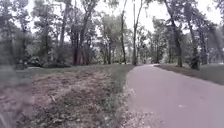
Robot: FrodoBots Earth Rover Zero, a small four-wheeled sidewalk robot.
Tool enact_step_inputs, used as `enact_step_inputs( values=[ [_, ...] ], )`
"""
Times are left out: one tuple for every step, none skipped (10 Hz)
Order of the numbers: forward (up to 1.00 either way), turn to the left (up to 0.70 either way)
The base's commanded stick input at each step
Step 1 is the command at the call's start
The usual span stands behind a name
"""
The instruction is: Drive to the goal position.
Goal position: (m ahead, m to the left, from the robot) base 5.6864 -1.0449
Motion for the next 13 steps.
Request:
enact_step_inputs(
  values=[
    [0.69, 0.0],
    [0.68, 0.0],
    [0.68, 0.0],
    [0.68, 0.0],
    [0.68, 0.0],
    [0.68, 0.0],
    [0.68, 0.0],
    [0.68, 0.0],
    [0.68, 0.0],
    [0.68, 0.0],
    [0.68, 0.0],
    [0.68, 0.0],
    [0.68, 0.0]
  ],
)
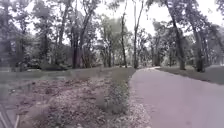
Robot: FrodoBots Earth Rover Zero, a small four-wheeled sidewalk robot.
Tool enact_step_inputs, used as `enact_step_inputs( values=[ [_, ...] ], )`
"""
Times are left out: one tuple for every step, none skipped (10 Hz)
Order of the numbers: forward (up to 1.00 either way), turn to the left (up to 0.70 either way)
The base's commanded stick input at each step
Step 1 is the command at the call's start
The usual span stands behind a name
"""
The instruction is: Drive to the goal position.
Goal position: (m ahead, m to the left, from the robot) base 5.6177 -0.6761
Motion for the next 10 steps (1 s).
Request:
enact_step_inputs(
  values=[
    [0.68, 0.0],
    [0.68, 0.0],
    [0.68, 0.01],
    [0.68, 0.01],
    [0.68, 0.05],
    [0.68, 0.11],
    [0.68, 0.11],
    [0.68, 0.05],
    [0.68, 0.02],
    [0.68, 0.0]
  ],
)
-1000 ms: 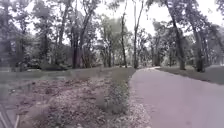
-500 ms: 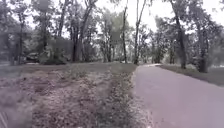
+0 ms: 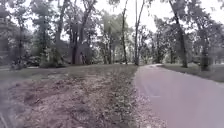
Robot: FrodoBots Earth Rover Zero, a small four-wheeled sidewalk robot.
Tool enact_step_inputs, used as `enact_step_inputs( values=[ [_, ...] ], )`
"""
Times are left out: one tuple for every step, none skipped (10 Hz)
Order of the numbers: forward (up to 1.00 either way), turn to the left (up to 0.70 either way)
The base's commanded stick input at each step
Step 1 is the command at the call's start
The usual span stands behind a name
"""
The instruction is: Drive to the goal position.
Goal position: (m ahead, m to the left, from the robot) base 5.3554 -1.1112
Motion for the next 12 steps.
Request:
enact_step_inputs(
  values=[
    [0.68, 0.0],
    [0.68, 0.0],
    [0.68, 0.0],
    [0.69, 0.0],
    [0.69, 0.0],
    [0.69, 0.0],
    [0.68, 0.01],
    [0.68, 0.01],
    [0.69, 0.01],
    [0.69, 0.01],
    [0.69, 0.01],
    [0.68, 0.01]
  ],
)
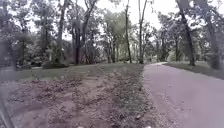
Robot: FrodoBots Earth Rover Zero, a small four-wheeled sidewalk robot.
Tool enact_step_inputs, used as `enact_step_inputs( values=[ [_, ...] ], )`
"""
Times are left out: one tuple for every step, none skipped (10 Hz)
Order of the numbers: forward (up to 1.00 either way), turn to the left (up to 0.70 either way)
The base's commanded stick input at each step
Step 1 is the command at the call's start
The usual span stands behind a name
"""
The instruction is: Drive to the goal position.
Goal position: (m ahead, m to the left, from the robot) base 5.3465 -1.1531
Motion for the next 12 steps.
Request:
enact_step_inputs(
  values=[
    [0.69, 0.01],
    [0.69, 0.01],
    [0.69, 0.01],
    [0.69, 0.01],
    [0.68, 0.01],
    [0.68, 0.01],
    [0.69, 0.01],
    [0.69, 0.01],
    [0.69, 0.01],
    [0.68, 0.01],
    [0.68, 0.01],
    [0.68, 0.01]
  ],
)
